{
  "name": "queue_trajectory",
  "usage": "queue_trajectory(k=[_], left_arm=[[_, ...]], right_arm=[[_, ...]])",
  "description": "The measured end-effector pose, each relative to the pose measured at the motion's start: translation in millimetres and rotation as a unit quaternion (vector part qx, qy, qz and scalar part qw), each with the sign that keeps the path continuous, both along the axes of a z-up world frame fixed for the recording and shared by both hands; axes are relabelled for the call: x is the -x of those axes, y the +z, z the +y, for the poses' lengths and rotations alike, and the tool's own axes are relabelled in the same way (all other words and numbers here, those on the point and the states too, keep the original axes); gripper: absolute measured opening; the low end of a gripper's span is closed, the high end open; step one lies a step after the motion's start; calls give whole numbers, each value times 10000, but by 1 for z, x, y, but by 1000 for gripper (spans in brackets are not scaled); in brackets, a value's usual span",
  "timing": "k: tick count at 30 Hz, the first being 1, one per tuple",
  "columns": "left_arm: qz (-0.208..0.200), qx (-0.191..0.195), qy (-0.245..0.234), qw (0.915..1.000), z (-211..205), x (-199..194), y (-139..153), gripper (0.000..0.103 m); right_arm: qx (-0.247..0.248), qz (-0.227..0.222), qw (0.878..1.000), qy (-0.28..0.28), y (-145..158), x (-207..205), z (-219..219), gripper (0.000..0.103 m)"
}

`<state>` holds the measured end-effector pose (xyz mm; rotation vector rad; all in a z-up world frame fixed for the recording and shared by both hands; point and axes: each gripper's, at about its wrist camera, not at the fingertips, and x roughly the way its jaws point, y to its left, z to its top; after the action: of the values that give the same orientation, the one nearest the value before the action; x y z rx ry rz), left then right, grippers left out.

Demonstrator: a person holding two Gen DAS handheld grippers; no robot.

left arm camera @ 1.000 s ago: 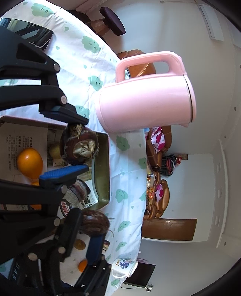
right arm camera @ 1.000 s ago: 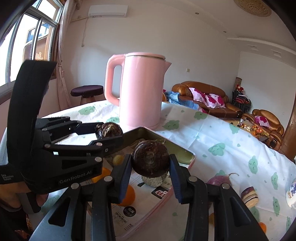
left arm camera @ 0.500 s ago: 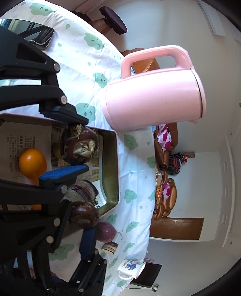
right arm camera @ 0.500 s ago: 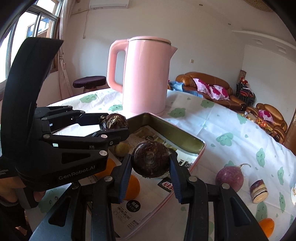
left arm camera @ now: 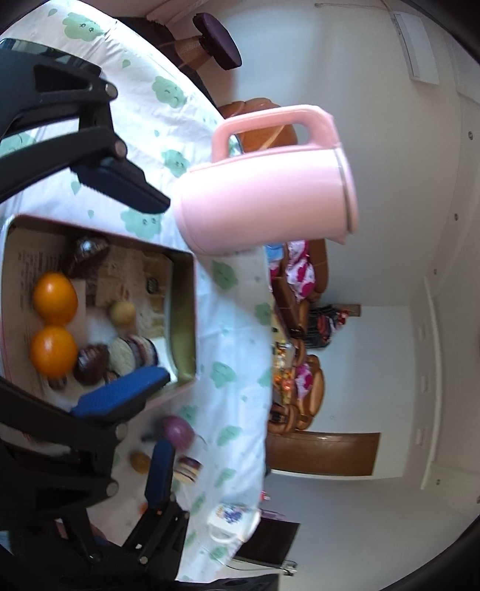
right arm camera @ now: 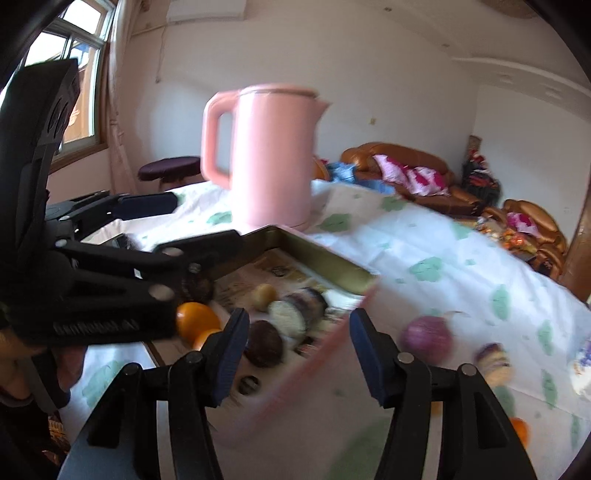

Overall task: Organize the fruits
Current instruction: 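Move the right gripper to an orange while the left approaches a yellow fruit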

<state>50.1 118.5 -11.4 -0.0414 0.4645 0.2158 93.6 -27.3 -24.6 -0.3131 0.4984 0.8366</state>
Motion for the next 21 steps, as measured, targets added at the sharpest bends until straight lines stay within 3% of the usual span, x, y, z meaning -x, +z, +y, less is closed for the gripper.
queue_trajectory(k=[7, 13, 21], left_arm=[[13, -9, -604, 9982, -50, -16, 6, 89], [323, -23, -1159, 9927, -99, -43, -2, 89], [931, 123, -1517, 9839, -139, -78, -29, 88]], right_arm=[[121, -237, 9927, -1177, 6, -23, -81, 59], [146, 98, 9775, -2100, -7, -54, -135, 60], [103, 661, 9691, -2374, -22, -75, -159, 60]])
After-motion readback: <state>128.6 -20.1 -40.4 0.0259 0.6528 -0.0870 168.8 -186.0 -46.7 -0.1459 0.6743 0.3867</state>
